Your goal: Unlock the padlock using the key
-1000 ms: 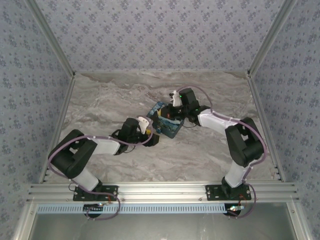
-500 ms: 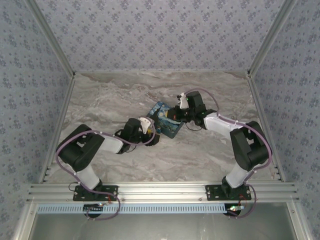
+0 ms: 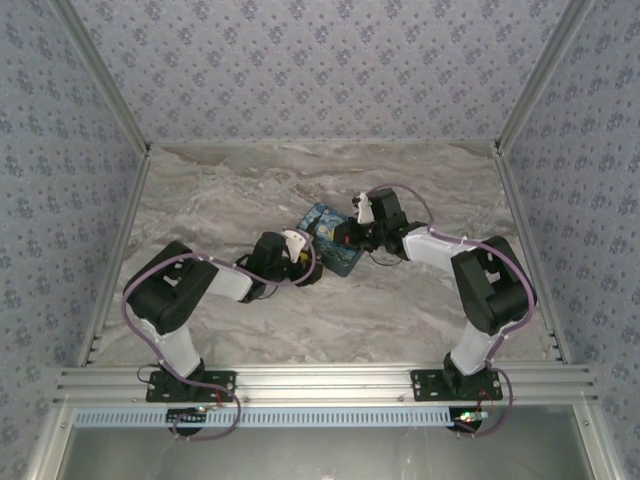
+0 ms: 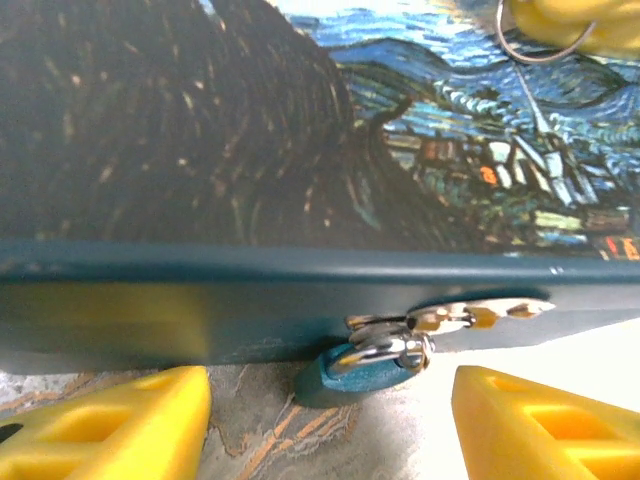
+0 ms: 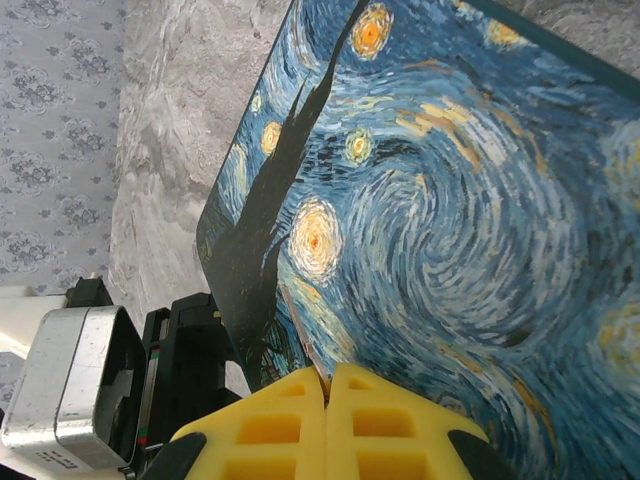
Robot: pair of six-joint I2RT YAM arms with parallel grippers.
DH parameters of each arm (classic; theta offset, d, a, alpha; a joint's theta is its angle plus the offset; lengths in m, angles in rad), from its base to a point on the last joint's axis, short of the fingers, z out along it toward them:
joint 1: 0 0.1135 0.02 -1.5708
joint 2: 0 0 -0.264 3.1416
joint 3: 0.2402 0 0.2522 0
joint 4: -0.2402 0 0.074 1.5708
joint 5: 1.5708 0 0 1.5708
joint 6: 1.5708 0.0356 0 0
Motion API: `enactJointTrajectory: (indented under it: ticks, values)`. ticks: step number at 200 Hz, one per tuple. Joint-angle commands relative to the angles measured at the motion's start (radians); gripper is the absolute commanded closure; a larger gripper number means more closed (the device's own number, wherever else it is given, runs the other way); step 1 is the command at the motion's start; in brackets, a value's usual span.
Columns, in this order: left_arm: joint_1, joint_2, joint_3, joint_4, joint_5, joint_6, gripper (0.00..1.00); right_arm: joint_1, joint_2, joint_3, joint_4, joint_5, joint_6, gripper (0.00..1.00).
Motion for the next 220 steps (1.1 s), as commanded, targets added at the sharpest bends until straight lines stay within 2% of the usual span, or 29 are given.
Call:
enactJointTrajectory:
  ticks: [1,139,185,220]
  values:
    - [-0.015,0.034,0.021,0.012,-0.009,0.017,0.37,0.014,0.009,-0.034,-0.054,0.03,-0.017,1.0]
    - [-0.057,0.076,0.09,-0.064,-0.002,0.05,0.55,0.023,-0.006,-0.035,-0.059,0.043,-0.034,1.0]
    - [-0.057,0.063,0.091,-0.066,-0.006,0.04,0.65,0.023,-0.022,-0.04,-0.049,0.045,-0.036,1.0]
    - [-0.057,0.032,0.094,-0.083,-0.006,0.021,0.69,0.026,-0.065,-0.043,-0.031,0.067,-0.05,1.0]
